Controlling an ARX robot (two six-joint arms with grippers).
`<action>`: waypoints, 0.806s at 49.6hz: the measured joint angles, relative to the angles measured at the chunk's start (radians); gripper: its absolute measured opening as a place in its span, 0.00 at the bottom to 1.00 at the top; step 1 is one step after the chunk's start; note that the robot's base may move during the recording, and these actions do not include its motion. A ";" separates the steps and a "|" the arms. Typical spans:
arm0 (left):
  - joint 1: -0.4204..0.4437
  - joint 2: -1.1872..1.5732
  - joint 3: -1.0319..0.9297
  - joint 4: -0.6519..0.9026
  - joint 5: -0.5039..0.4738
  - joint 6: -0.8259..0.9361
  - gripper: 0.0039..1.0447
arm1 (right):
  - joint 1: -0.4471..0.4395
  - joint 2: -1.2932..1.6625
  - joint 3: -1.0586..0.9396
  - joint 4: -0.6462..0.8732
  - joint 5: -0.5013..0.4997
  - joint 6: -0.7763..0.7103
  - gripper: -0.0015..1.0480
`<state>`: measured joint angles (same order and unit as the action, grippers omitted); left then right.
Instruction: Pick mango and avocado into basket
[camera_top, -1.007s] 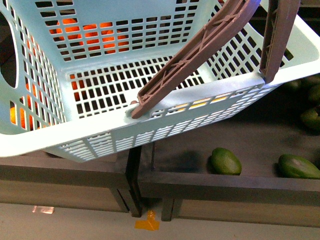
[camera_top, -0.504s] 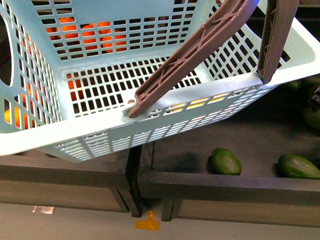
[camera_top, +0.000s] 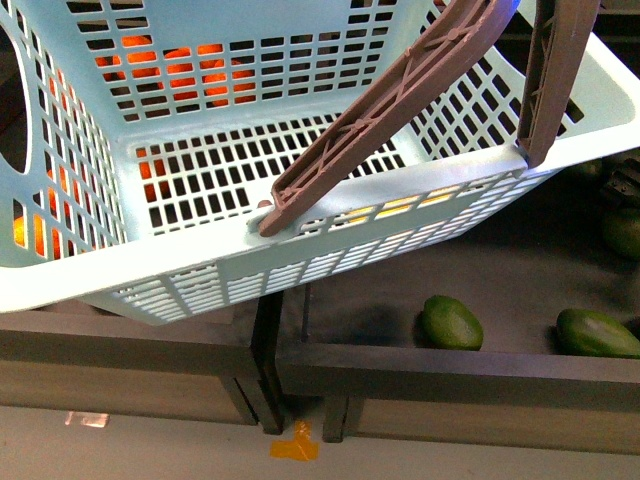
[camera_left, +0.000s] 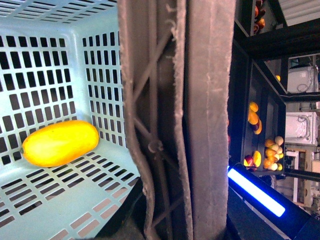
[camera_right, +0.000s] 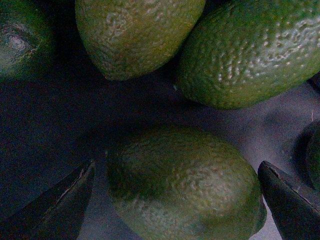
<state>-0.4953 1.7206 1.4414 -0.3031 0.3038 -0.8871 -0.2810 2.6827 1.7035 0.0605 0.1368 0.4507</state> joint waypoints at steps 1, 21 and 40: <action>0.000 0.000 0.000 0.000 0.000 0.000 0.17 | 0.001 0.004 0.006 -0.004 0.000 0.000 0.92; 0.000 0.000 0.000 0.000 0.000 0.000 0.17 | 0.017 0.045 0.058 -0.028 0.002 -0.002 0.92; 0.000 0.000 0.000 0.000 0.000 0.000 0.17 | 0.021 0.082 0.089 -0.047 0.003 -0.006 0.92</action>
<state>-0.4953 1.7206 1.4414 -0.3031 0.3038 -0.8871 -0.2600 2.7651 1.7920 0.0132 0.1394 0.4446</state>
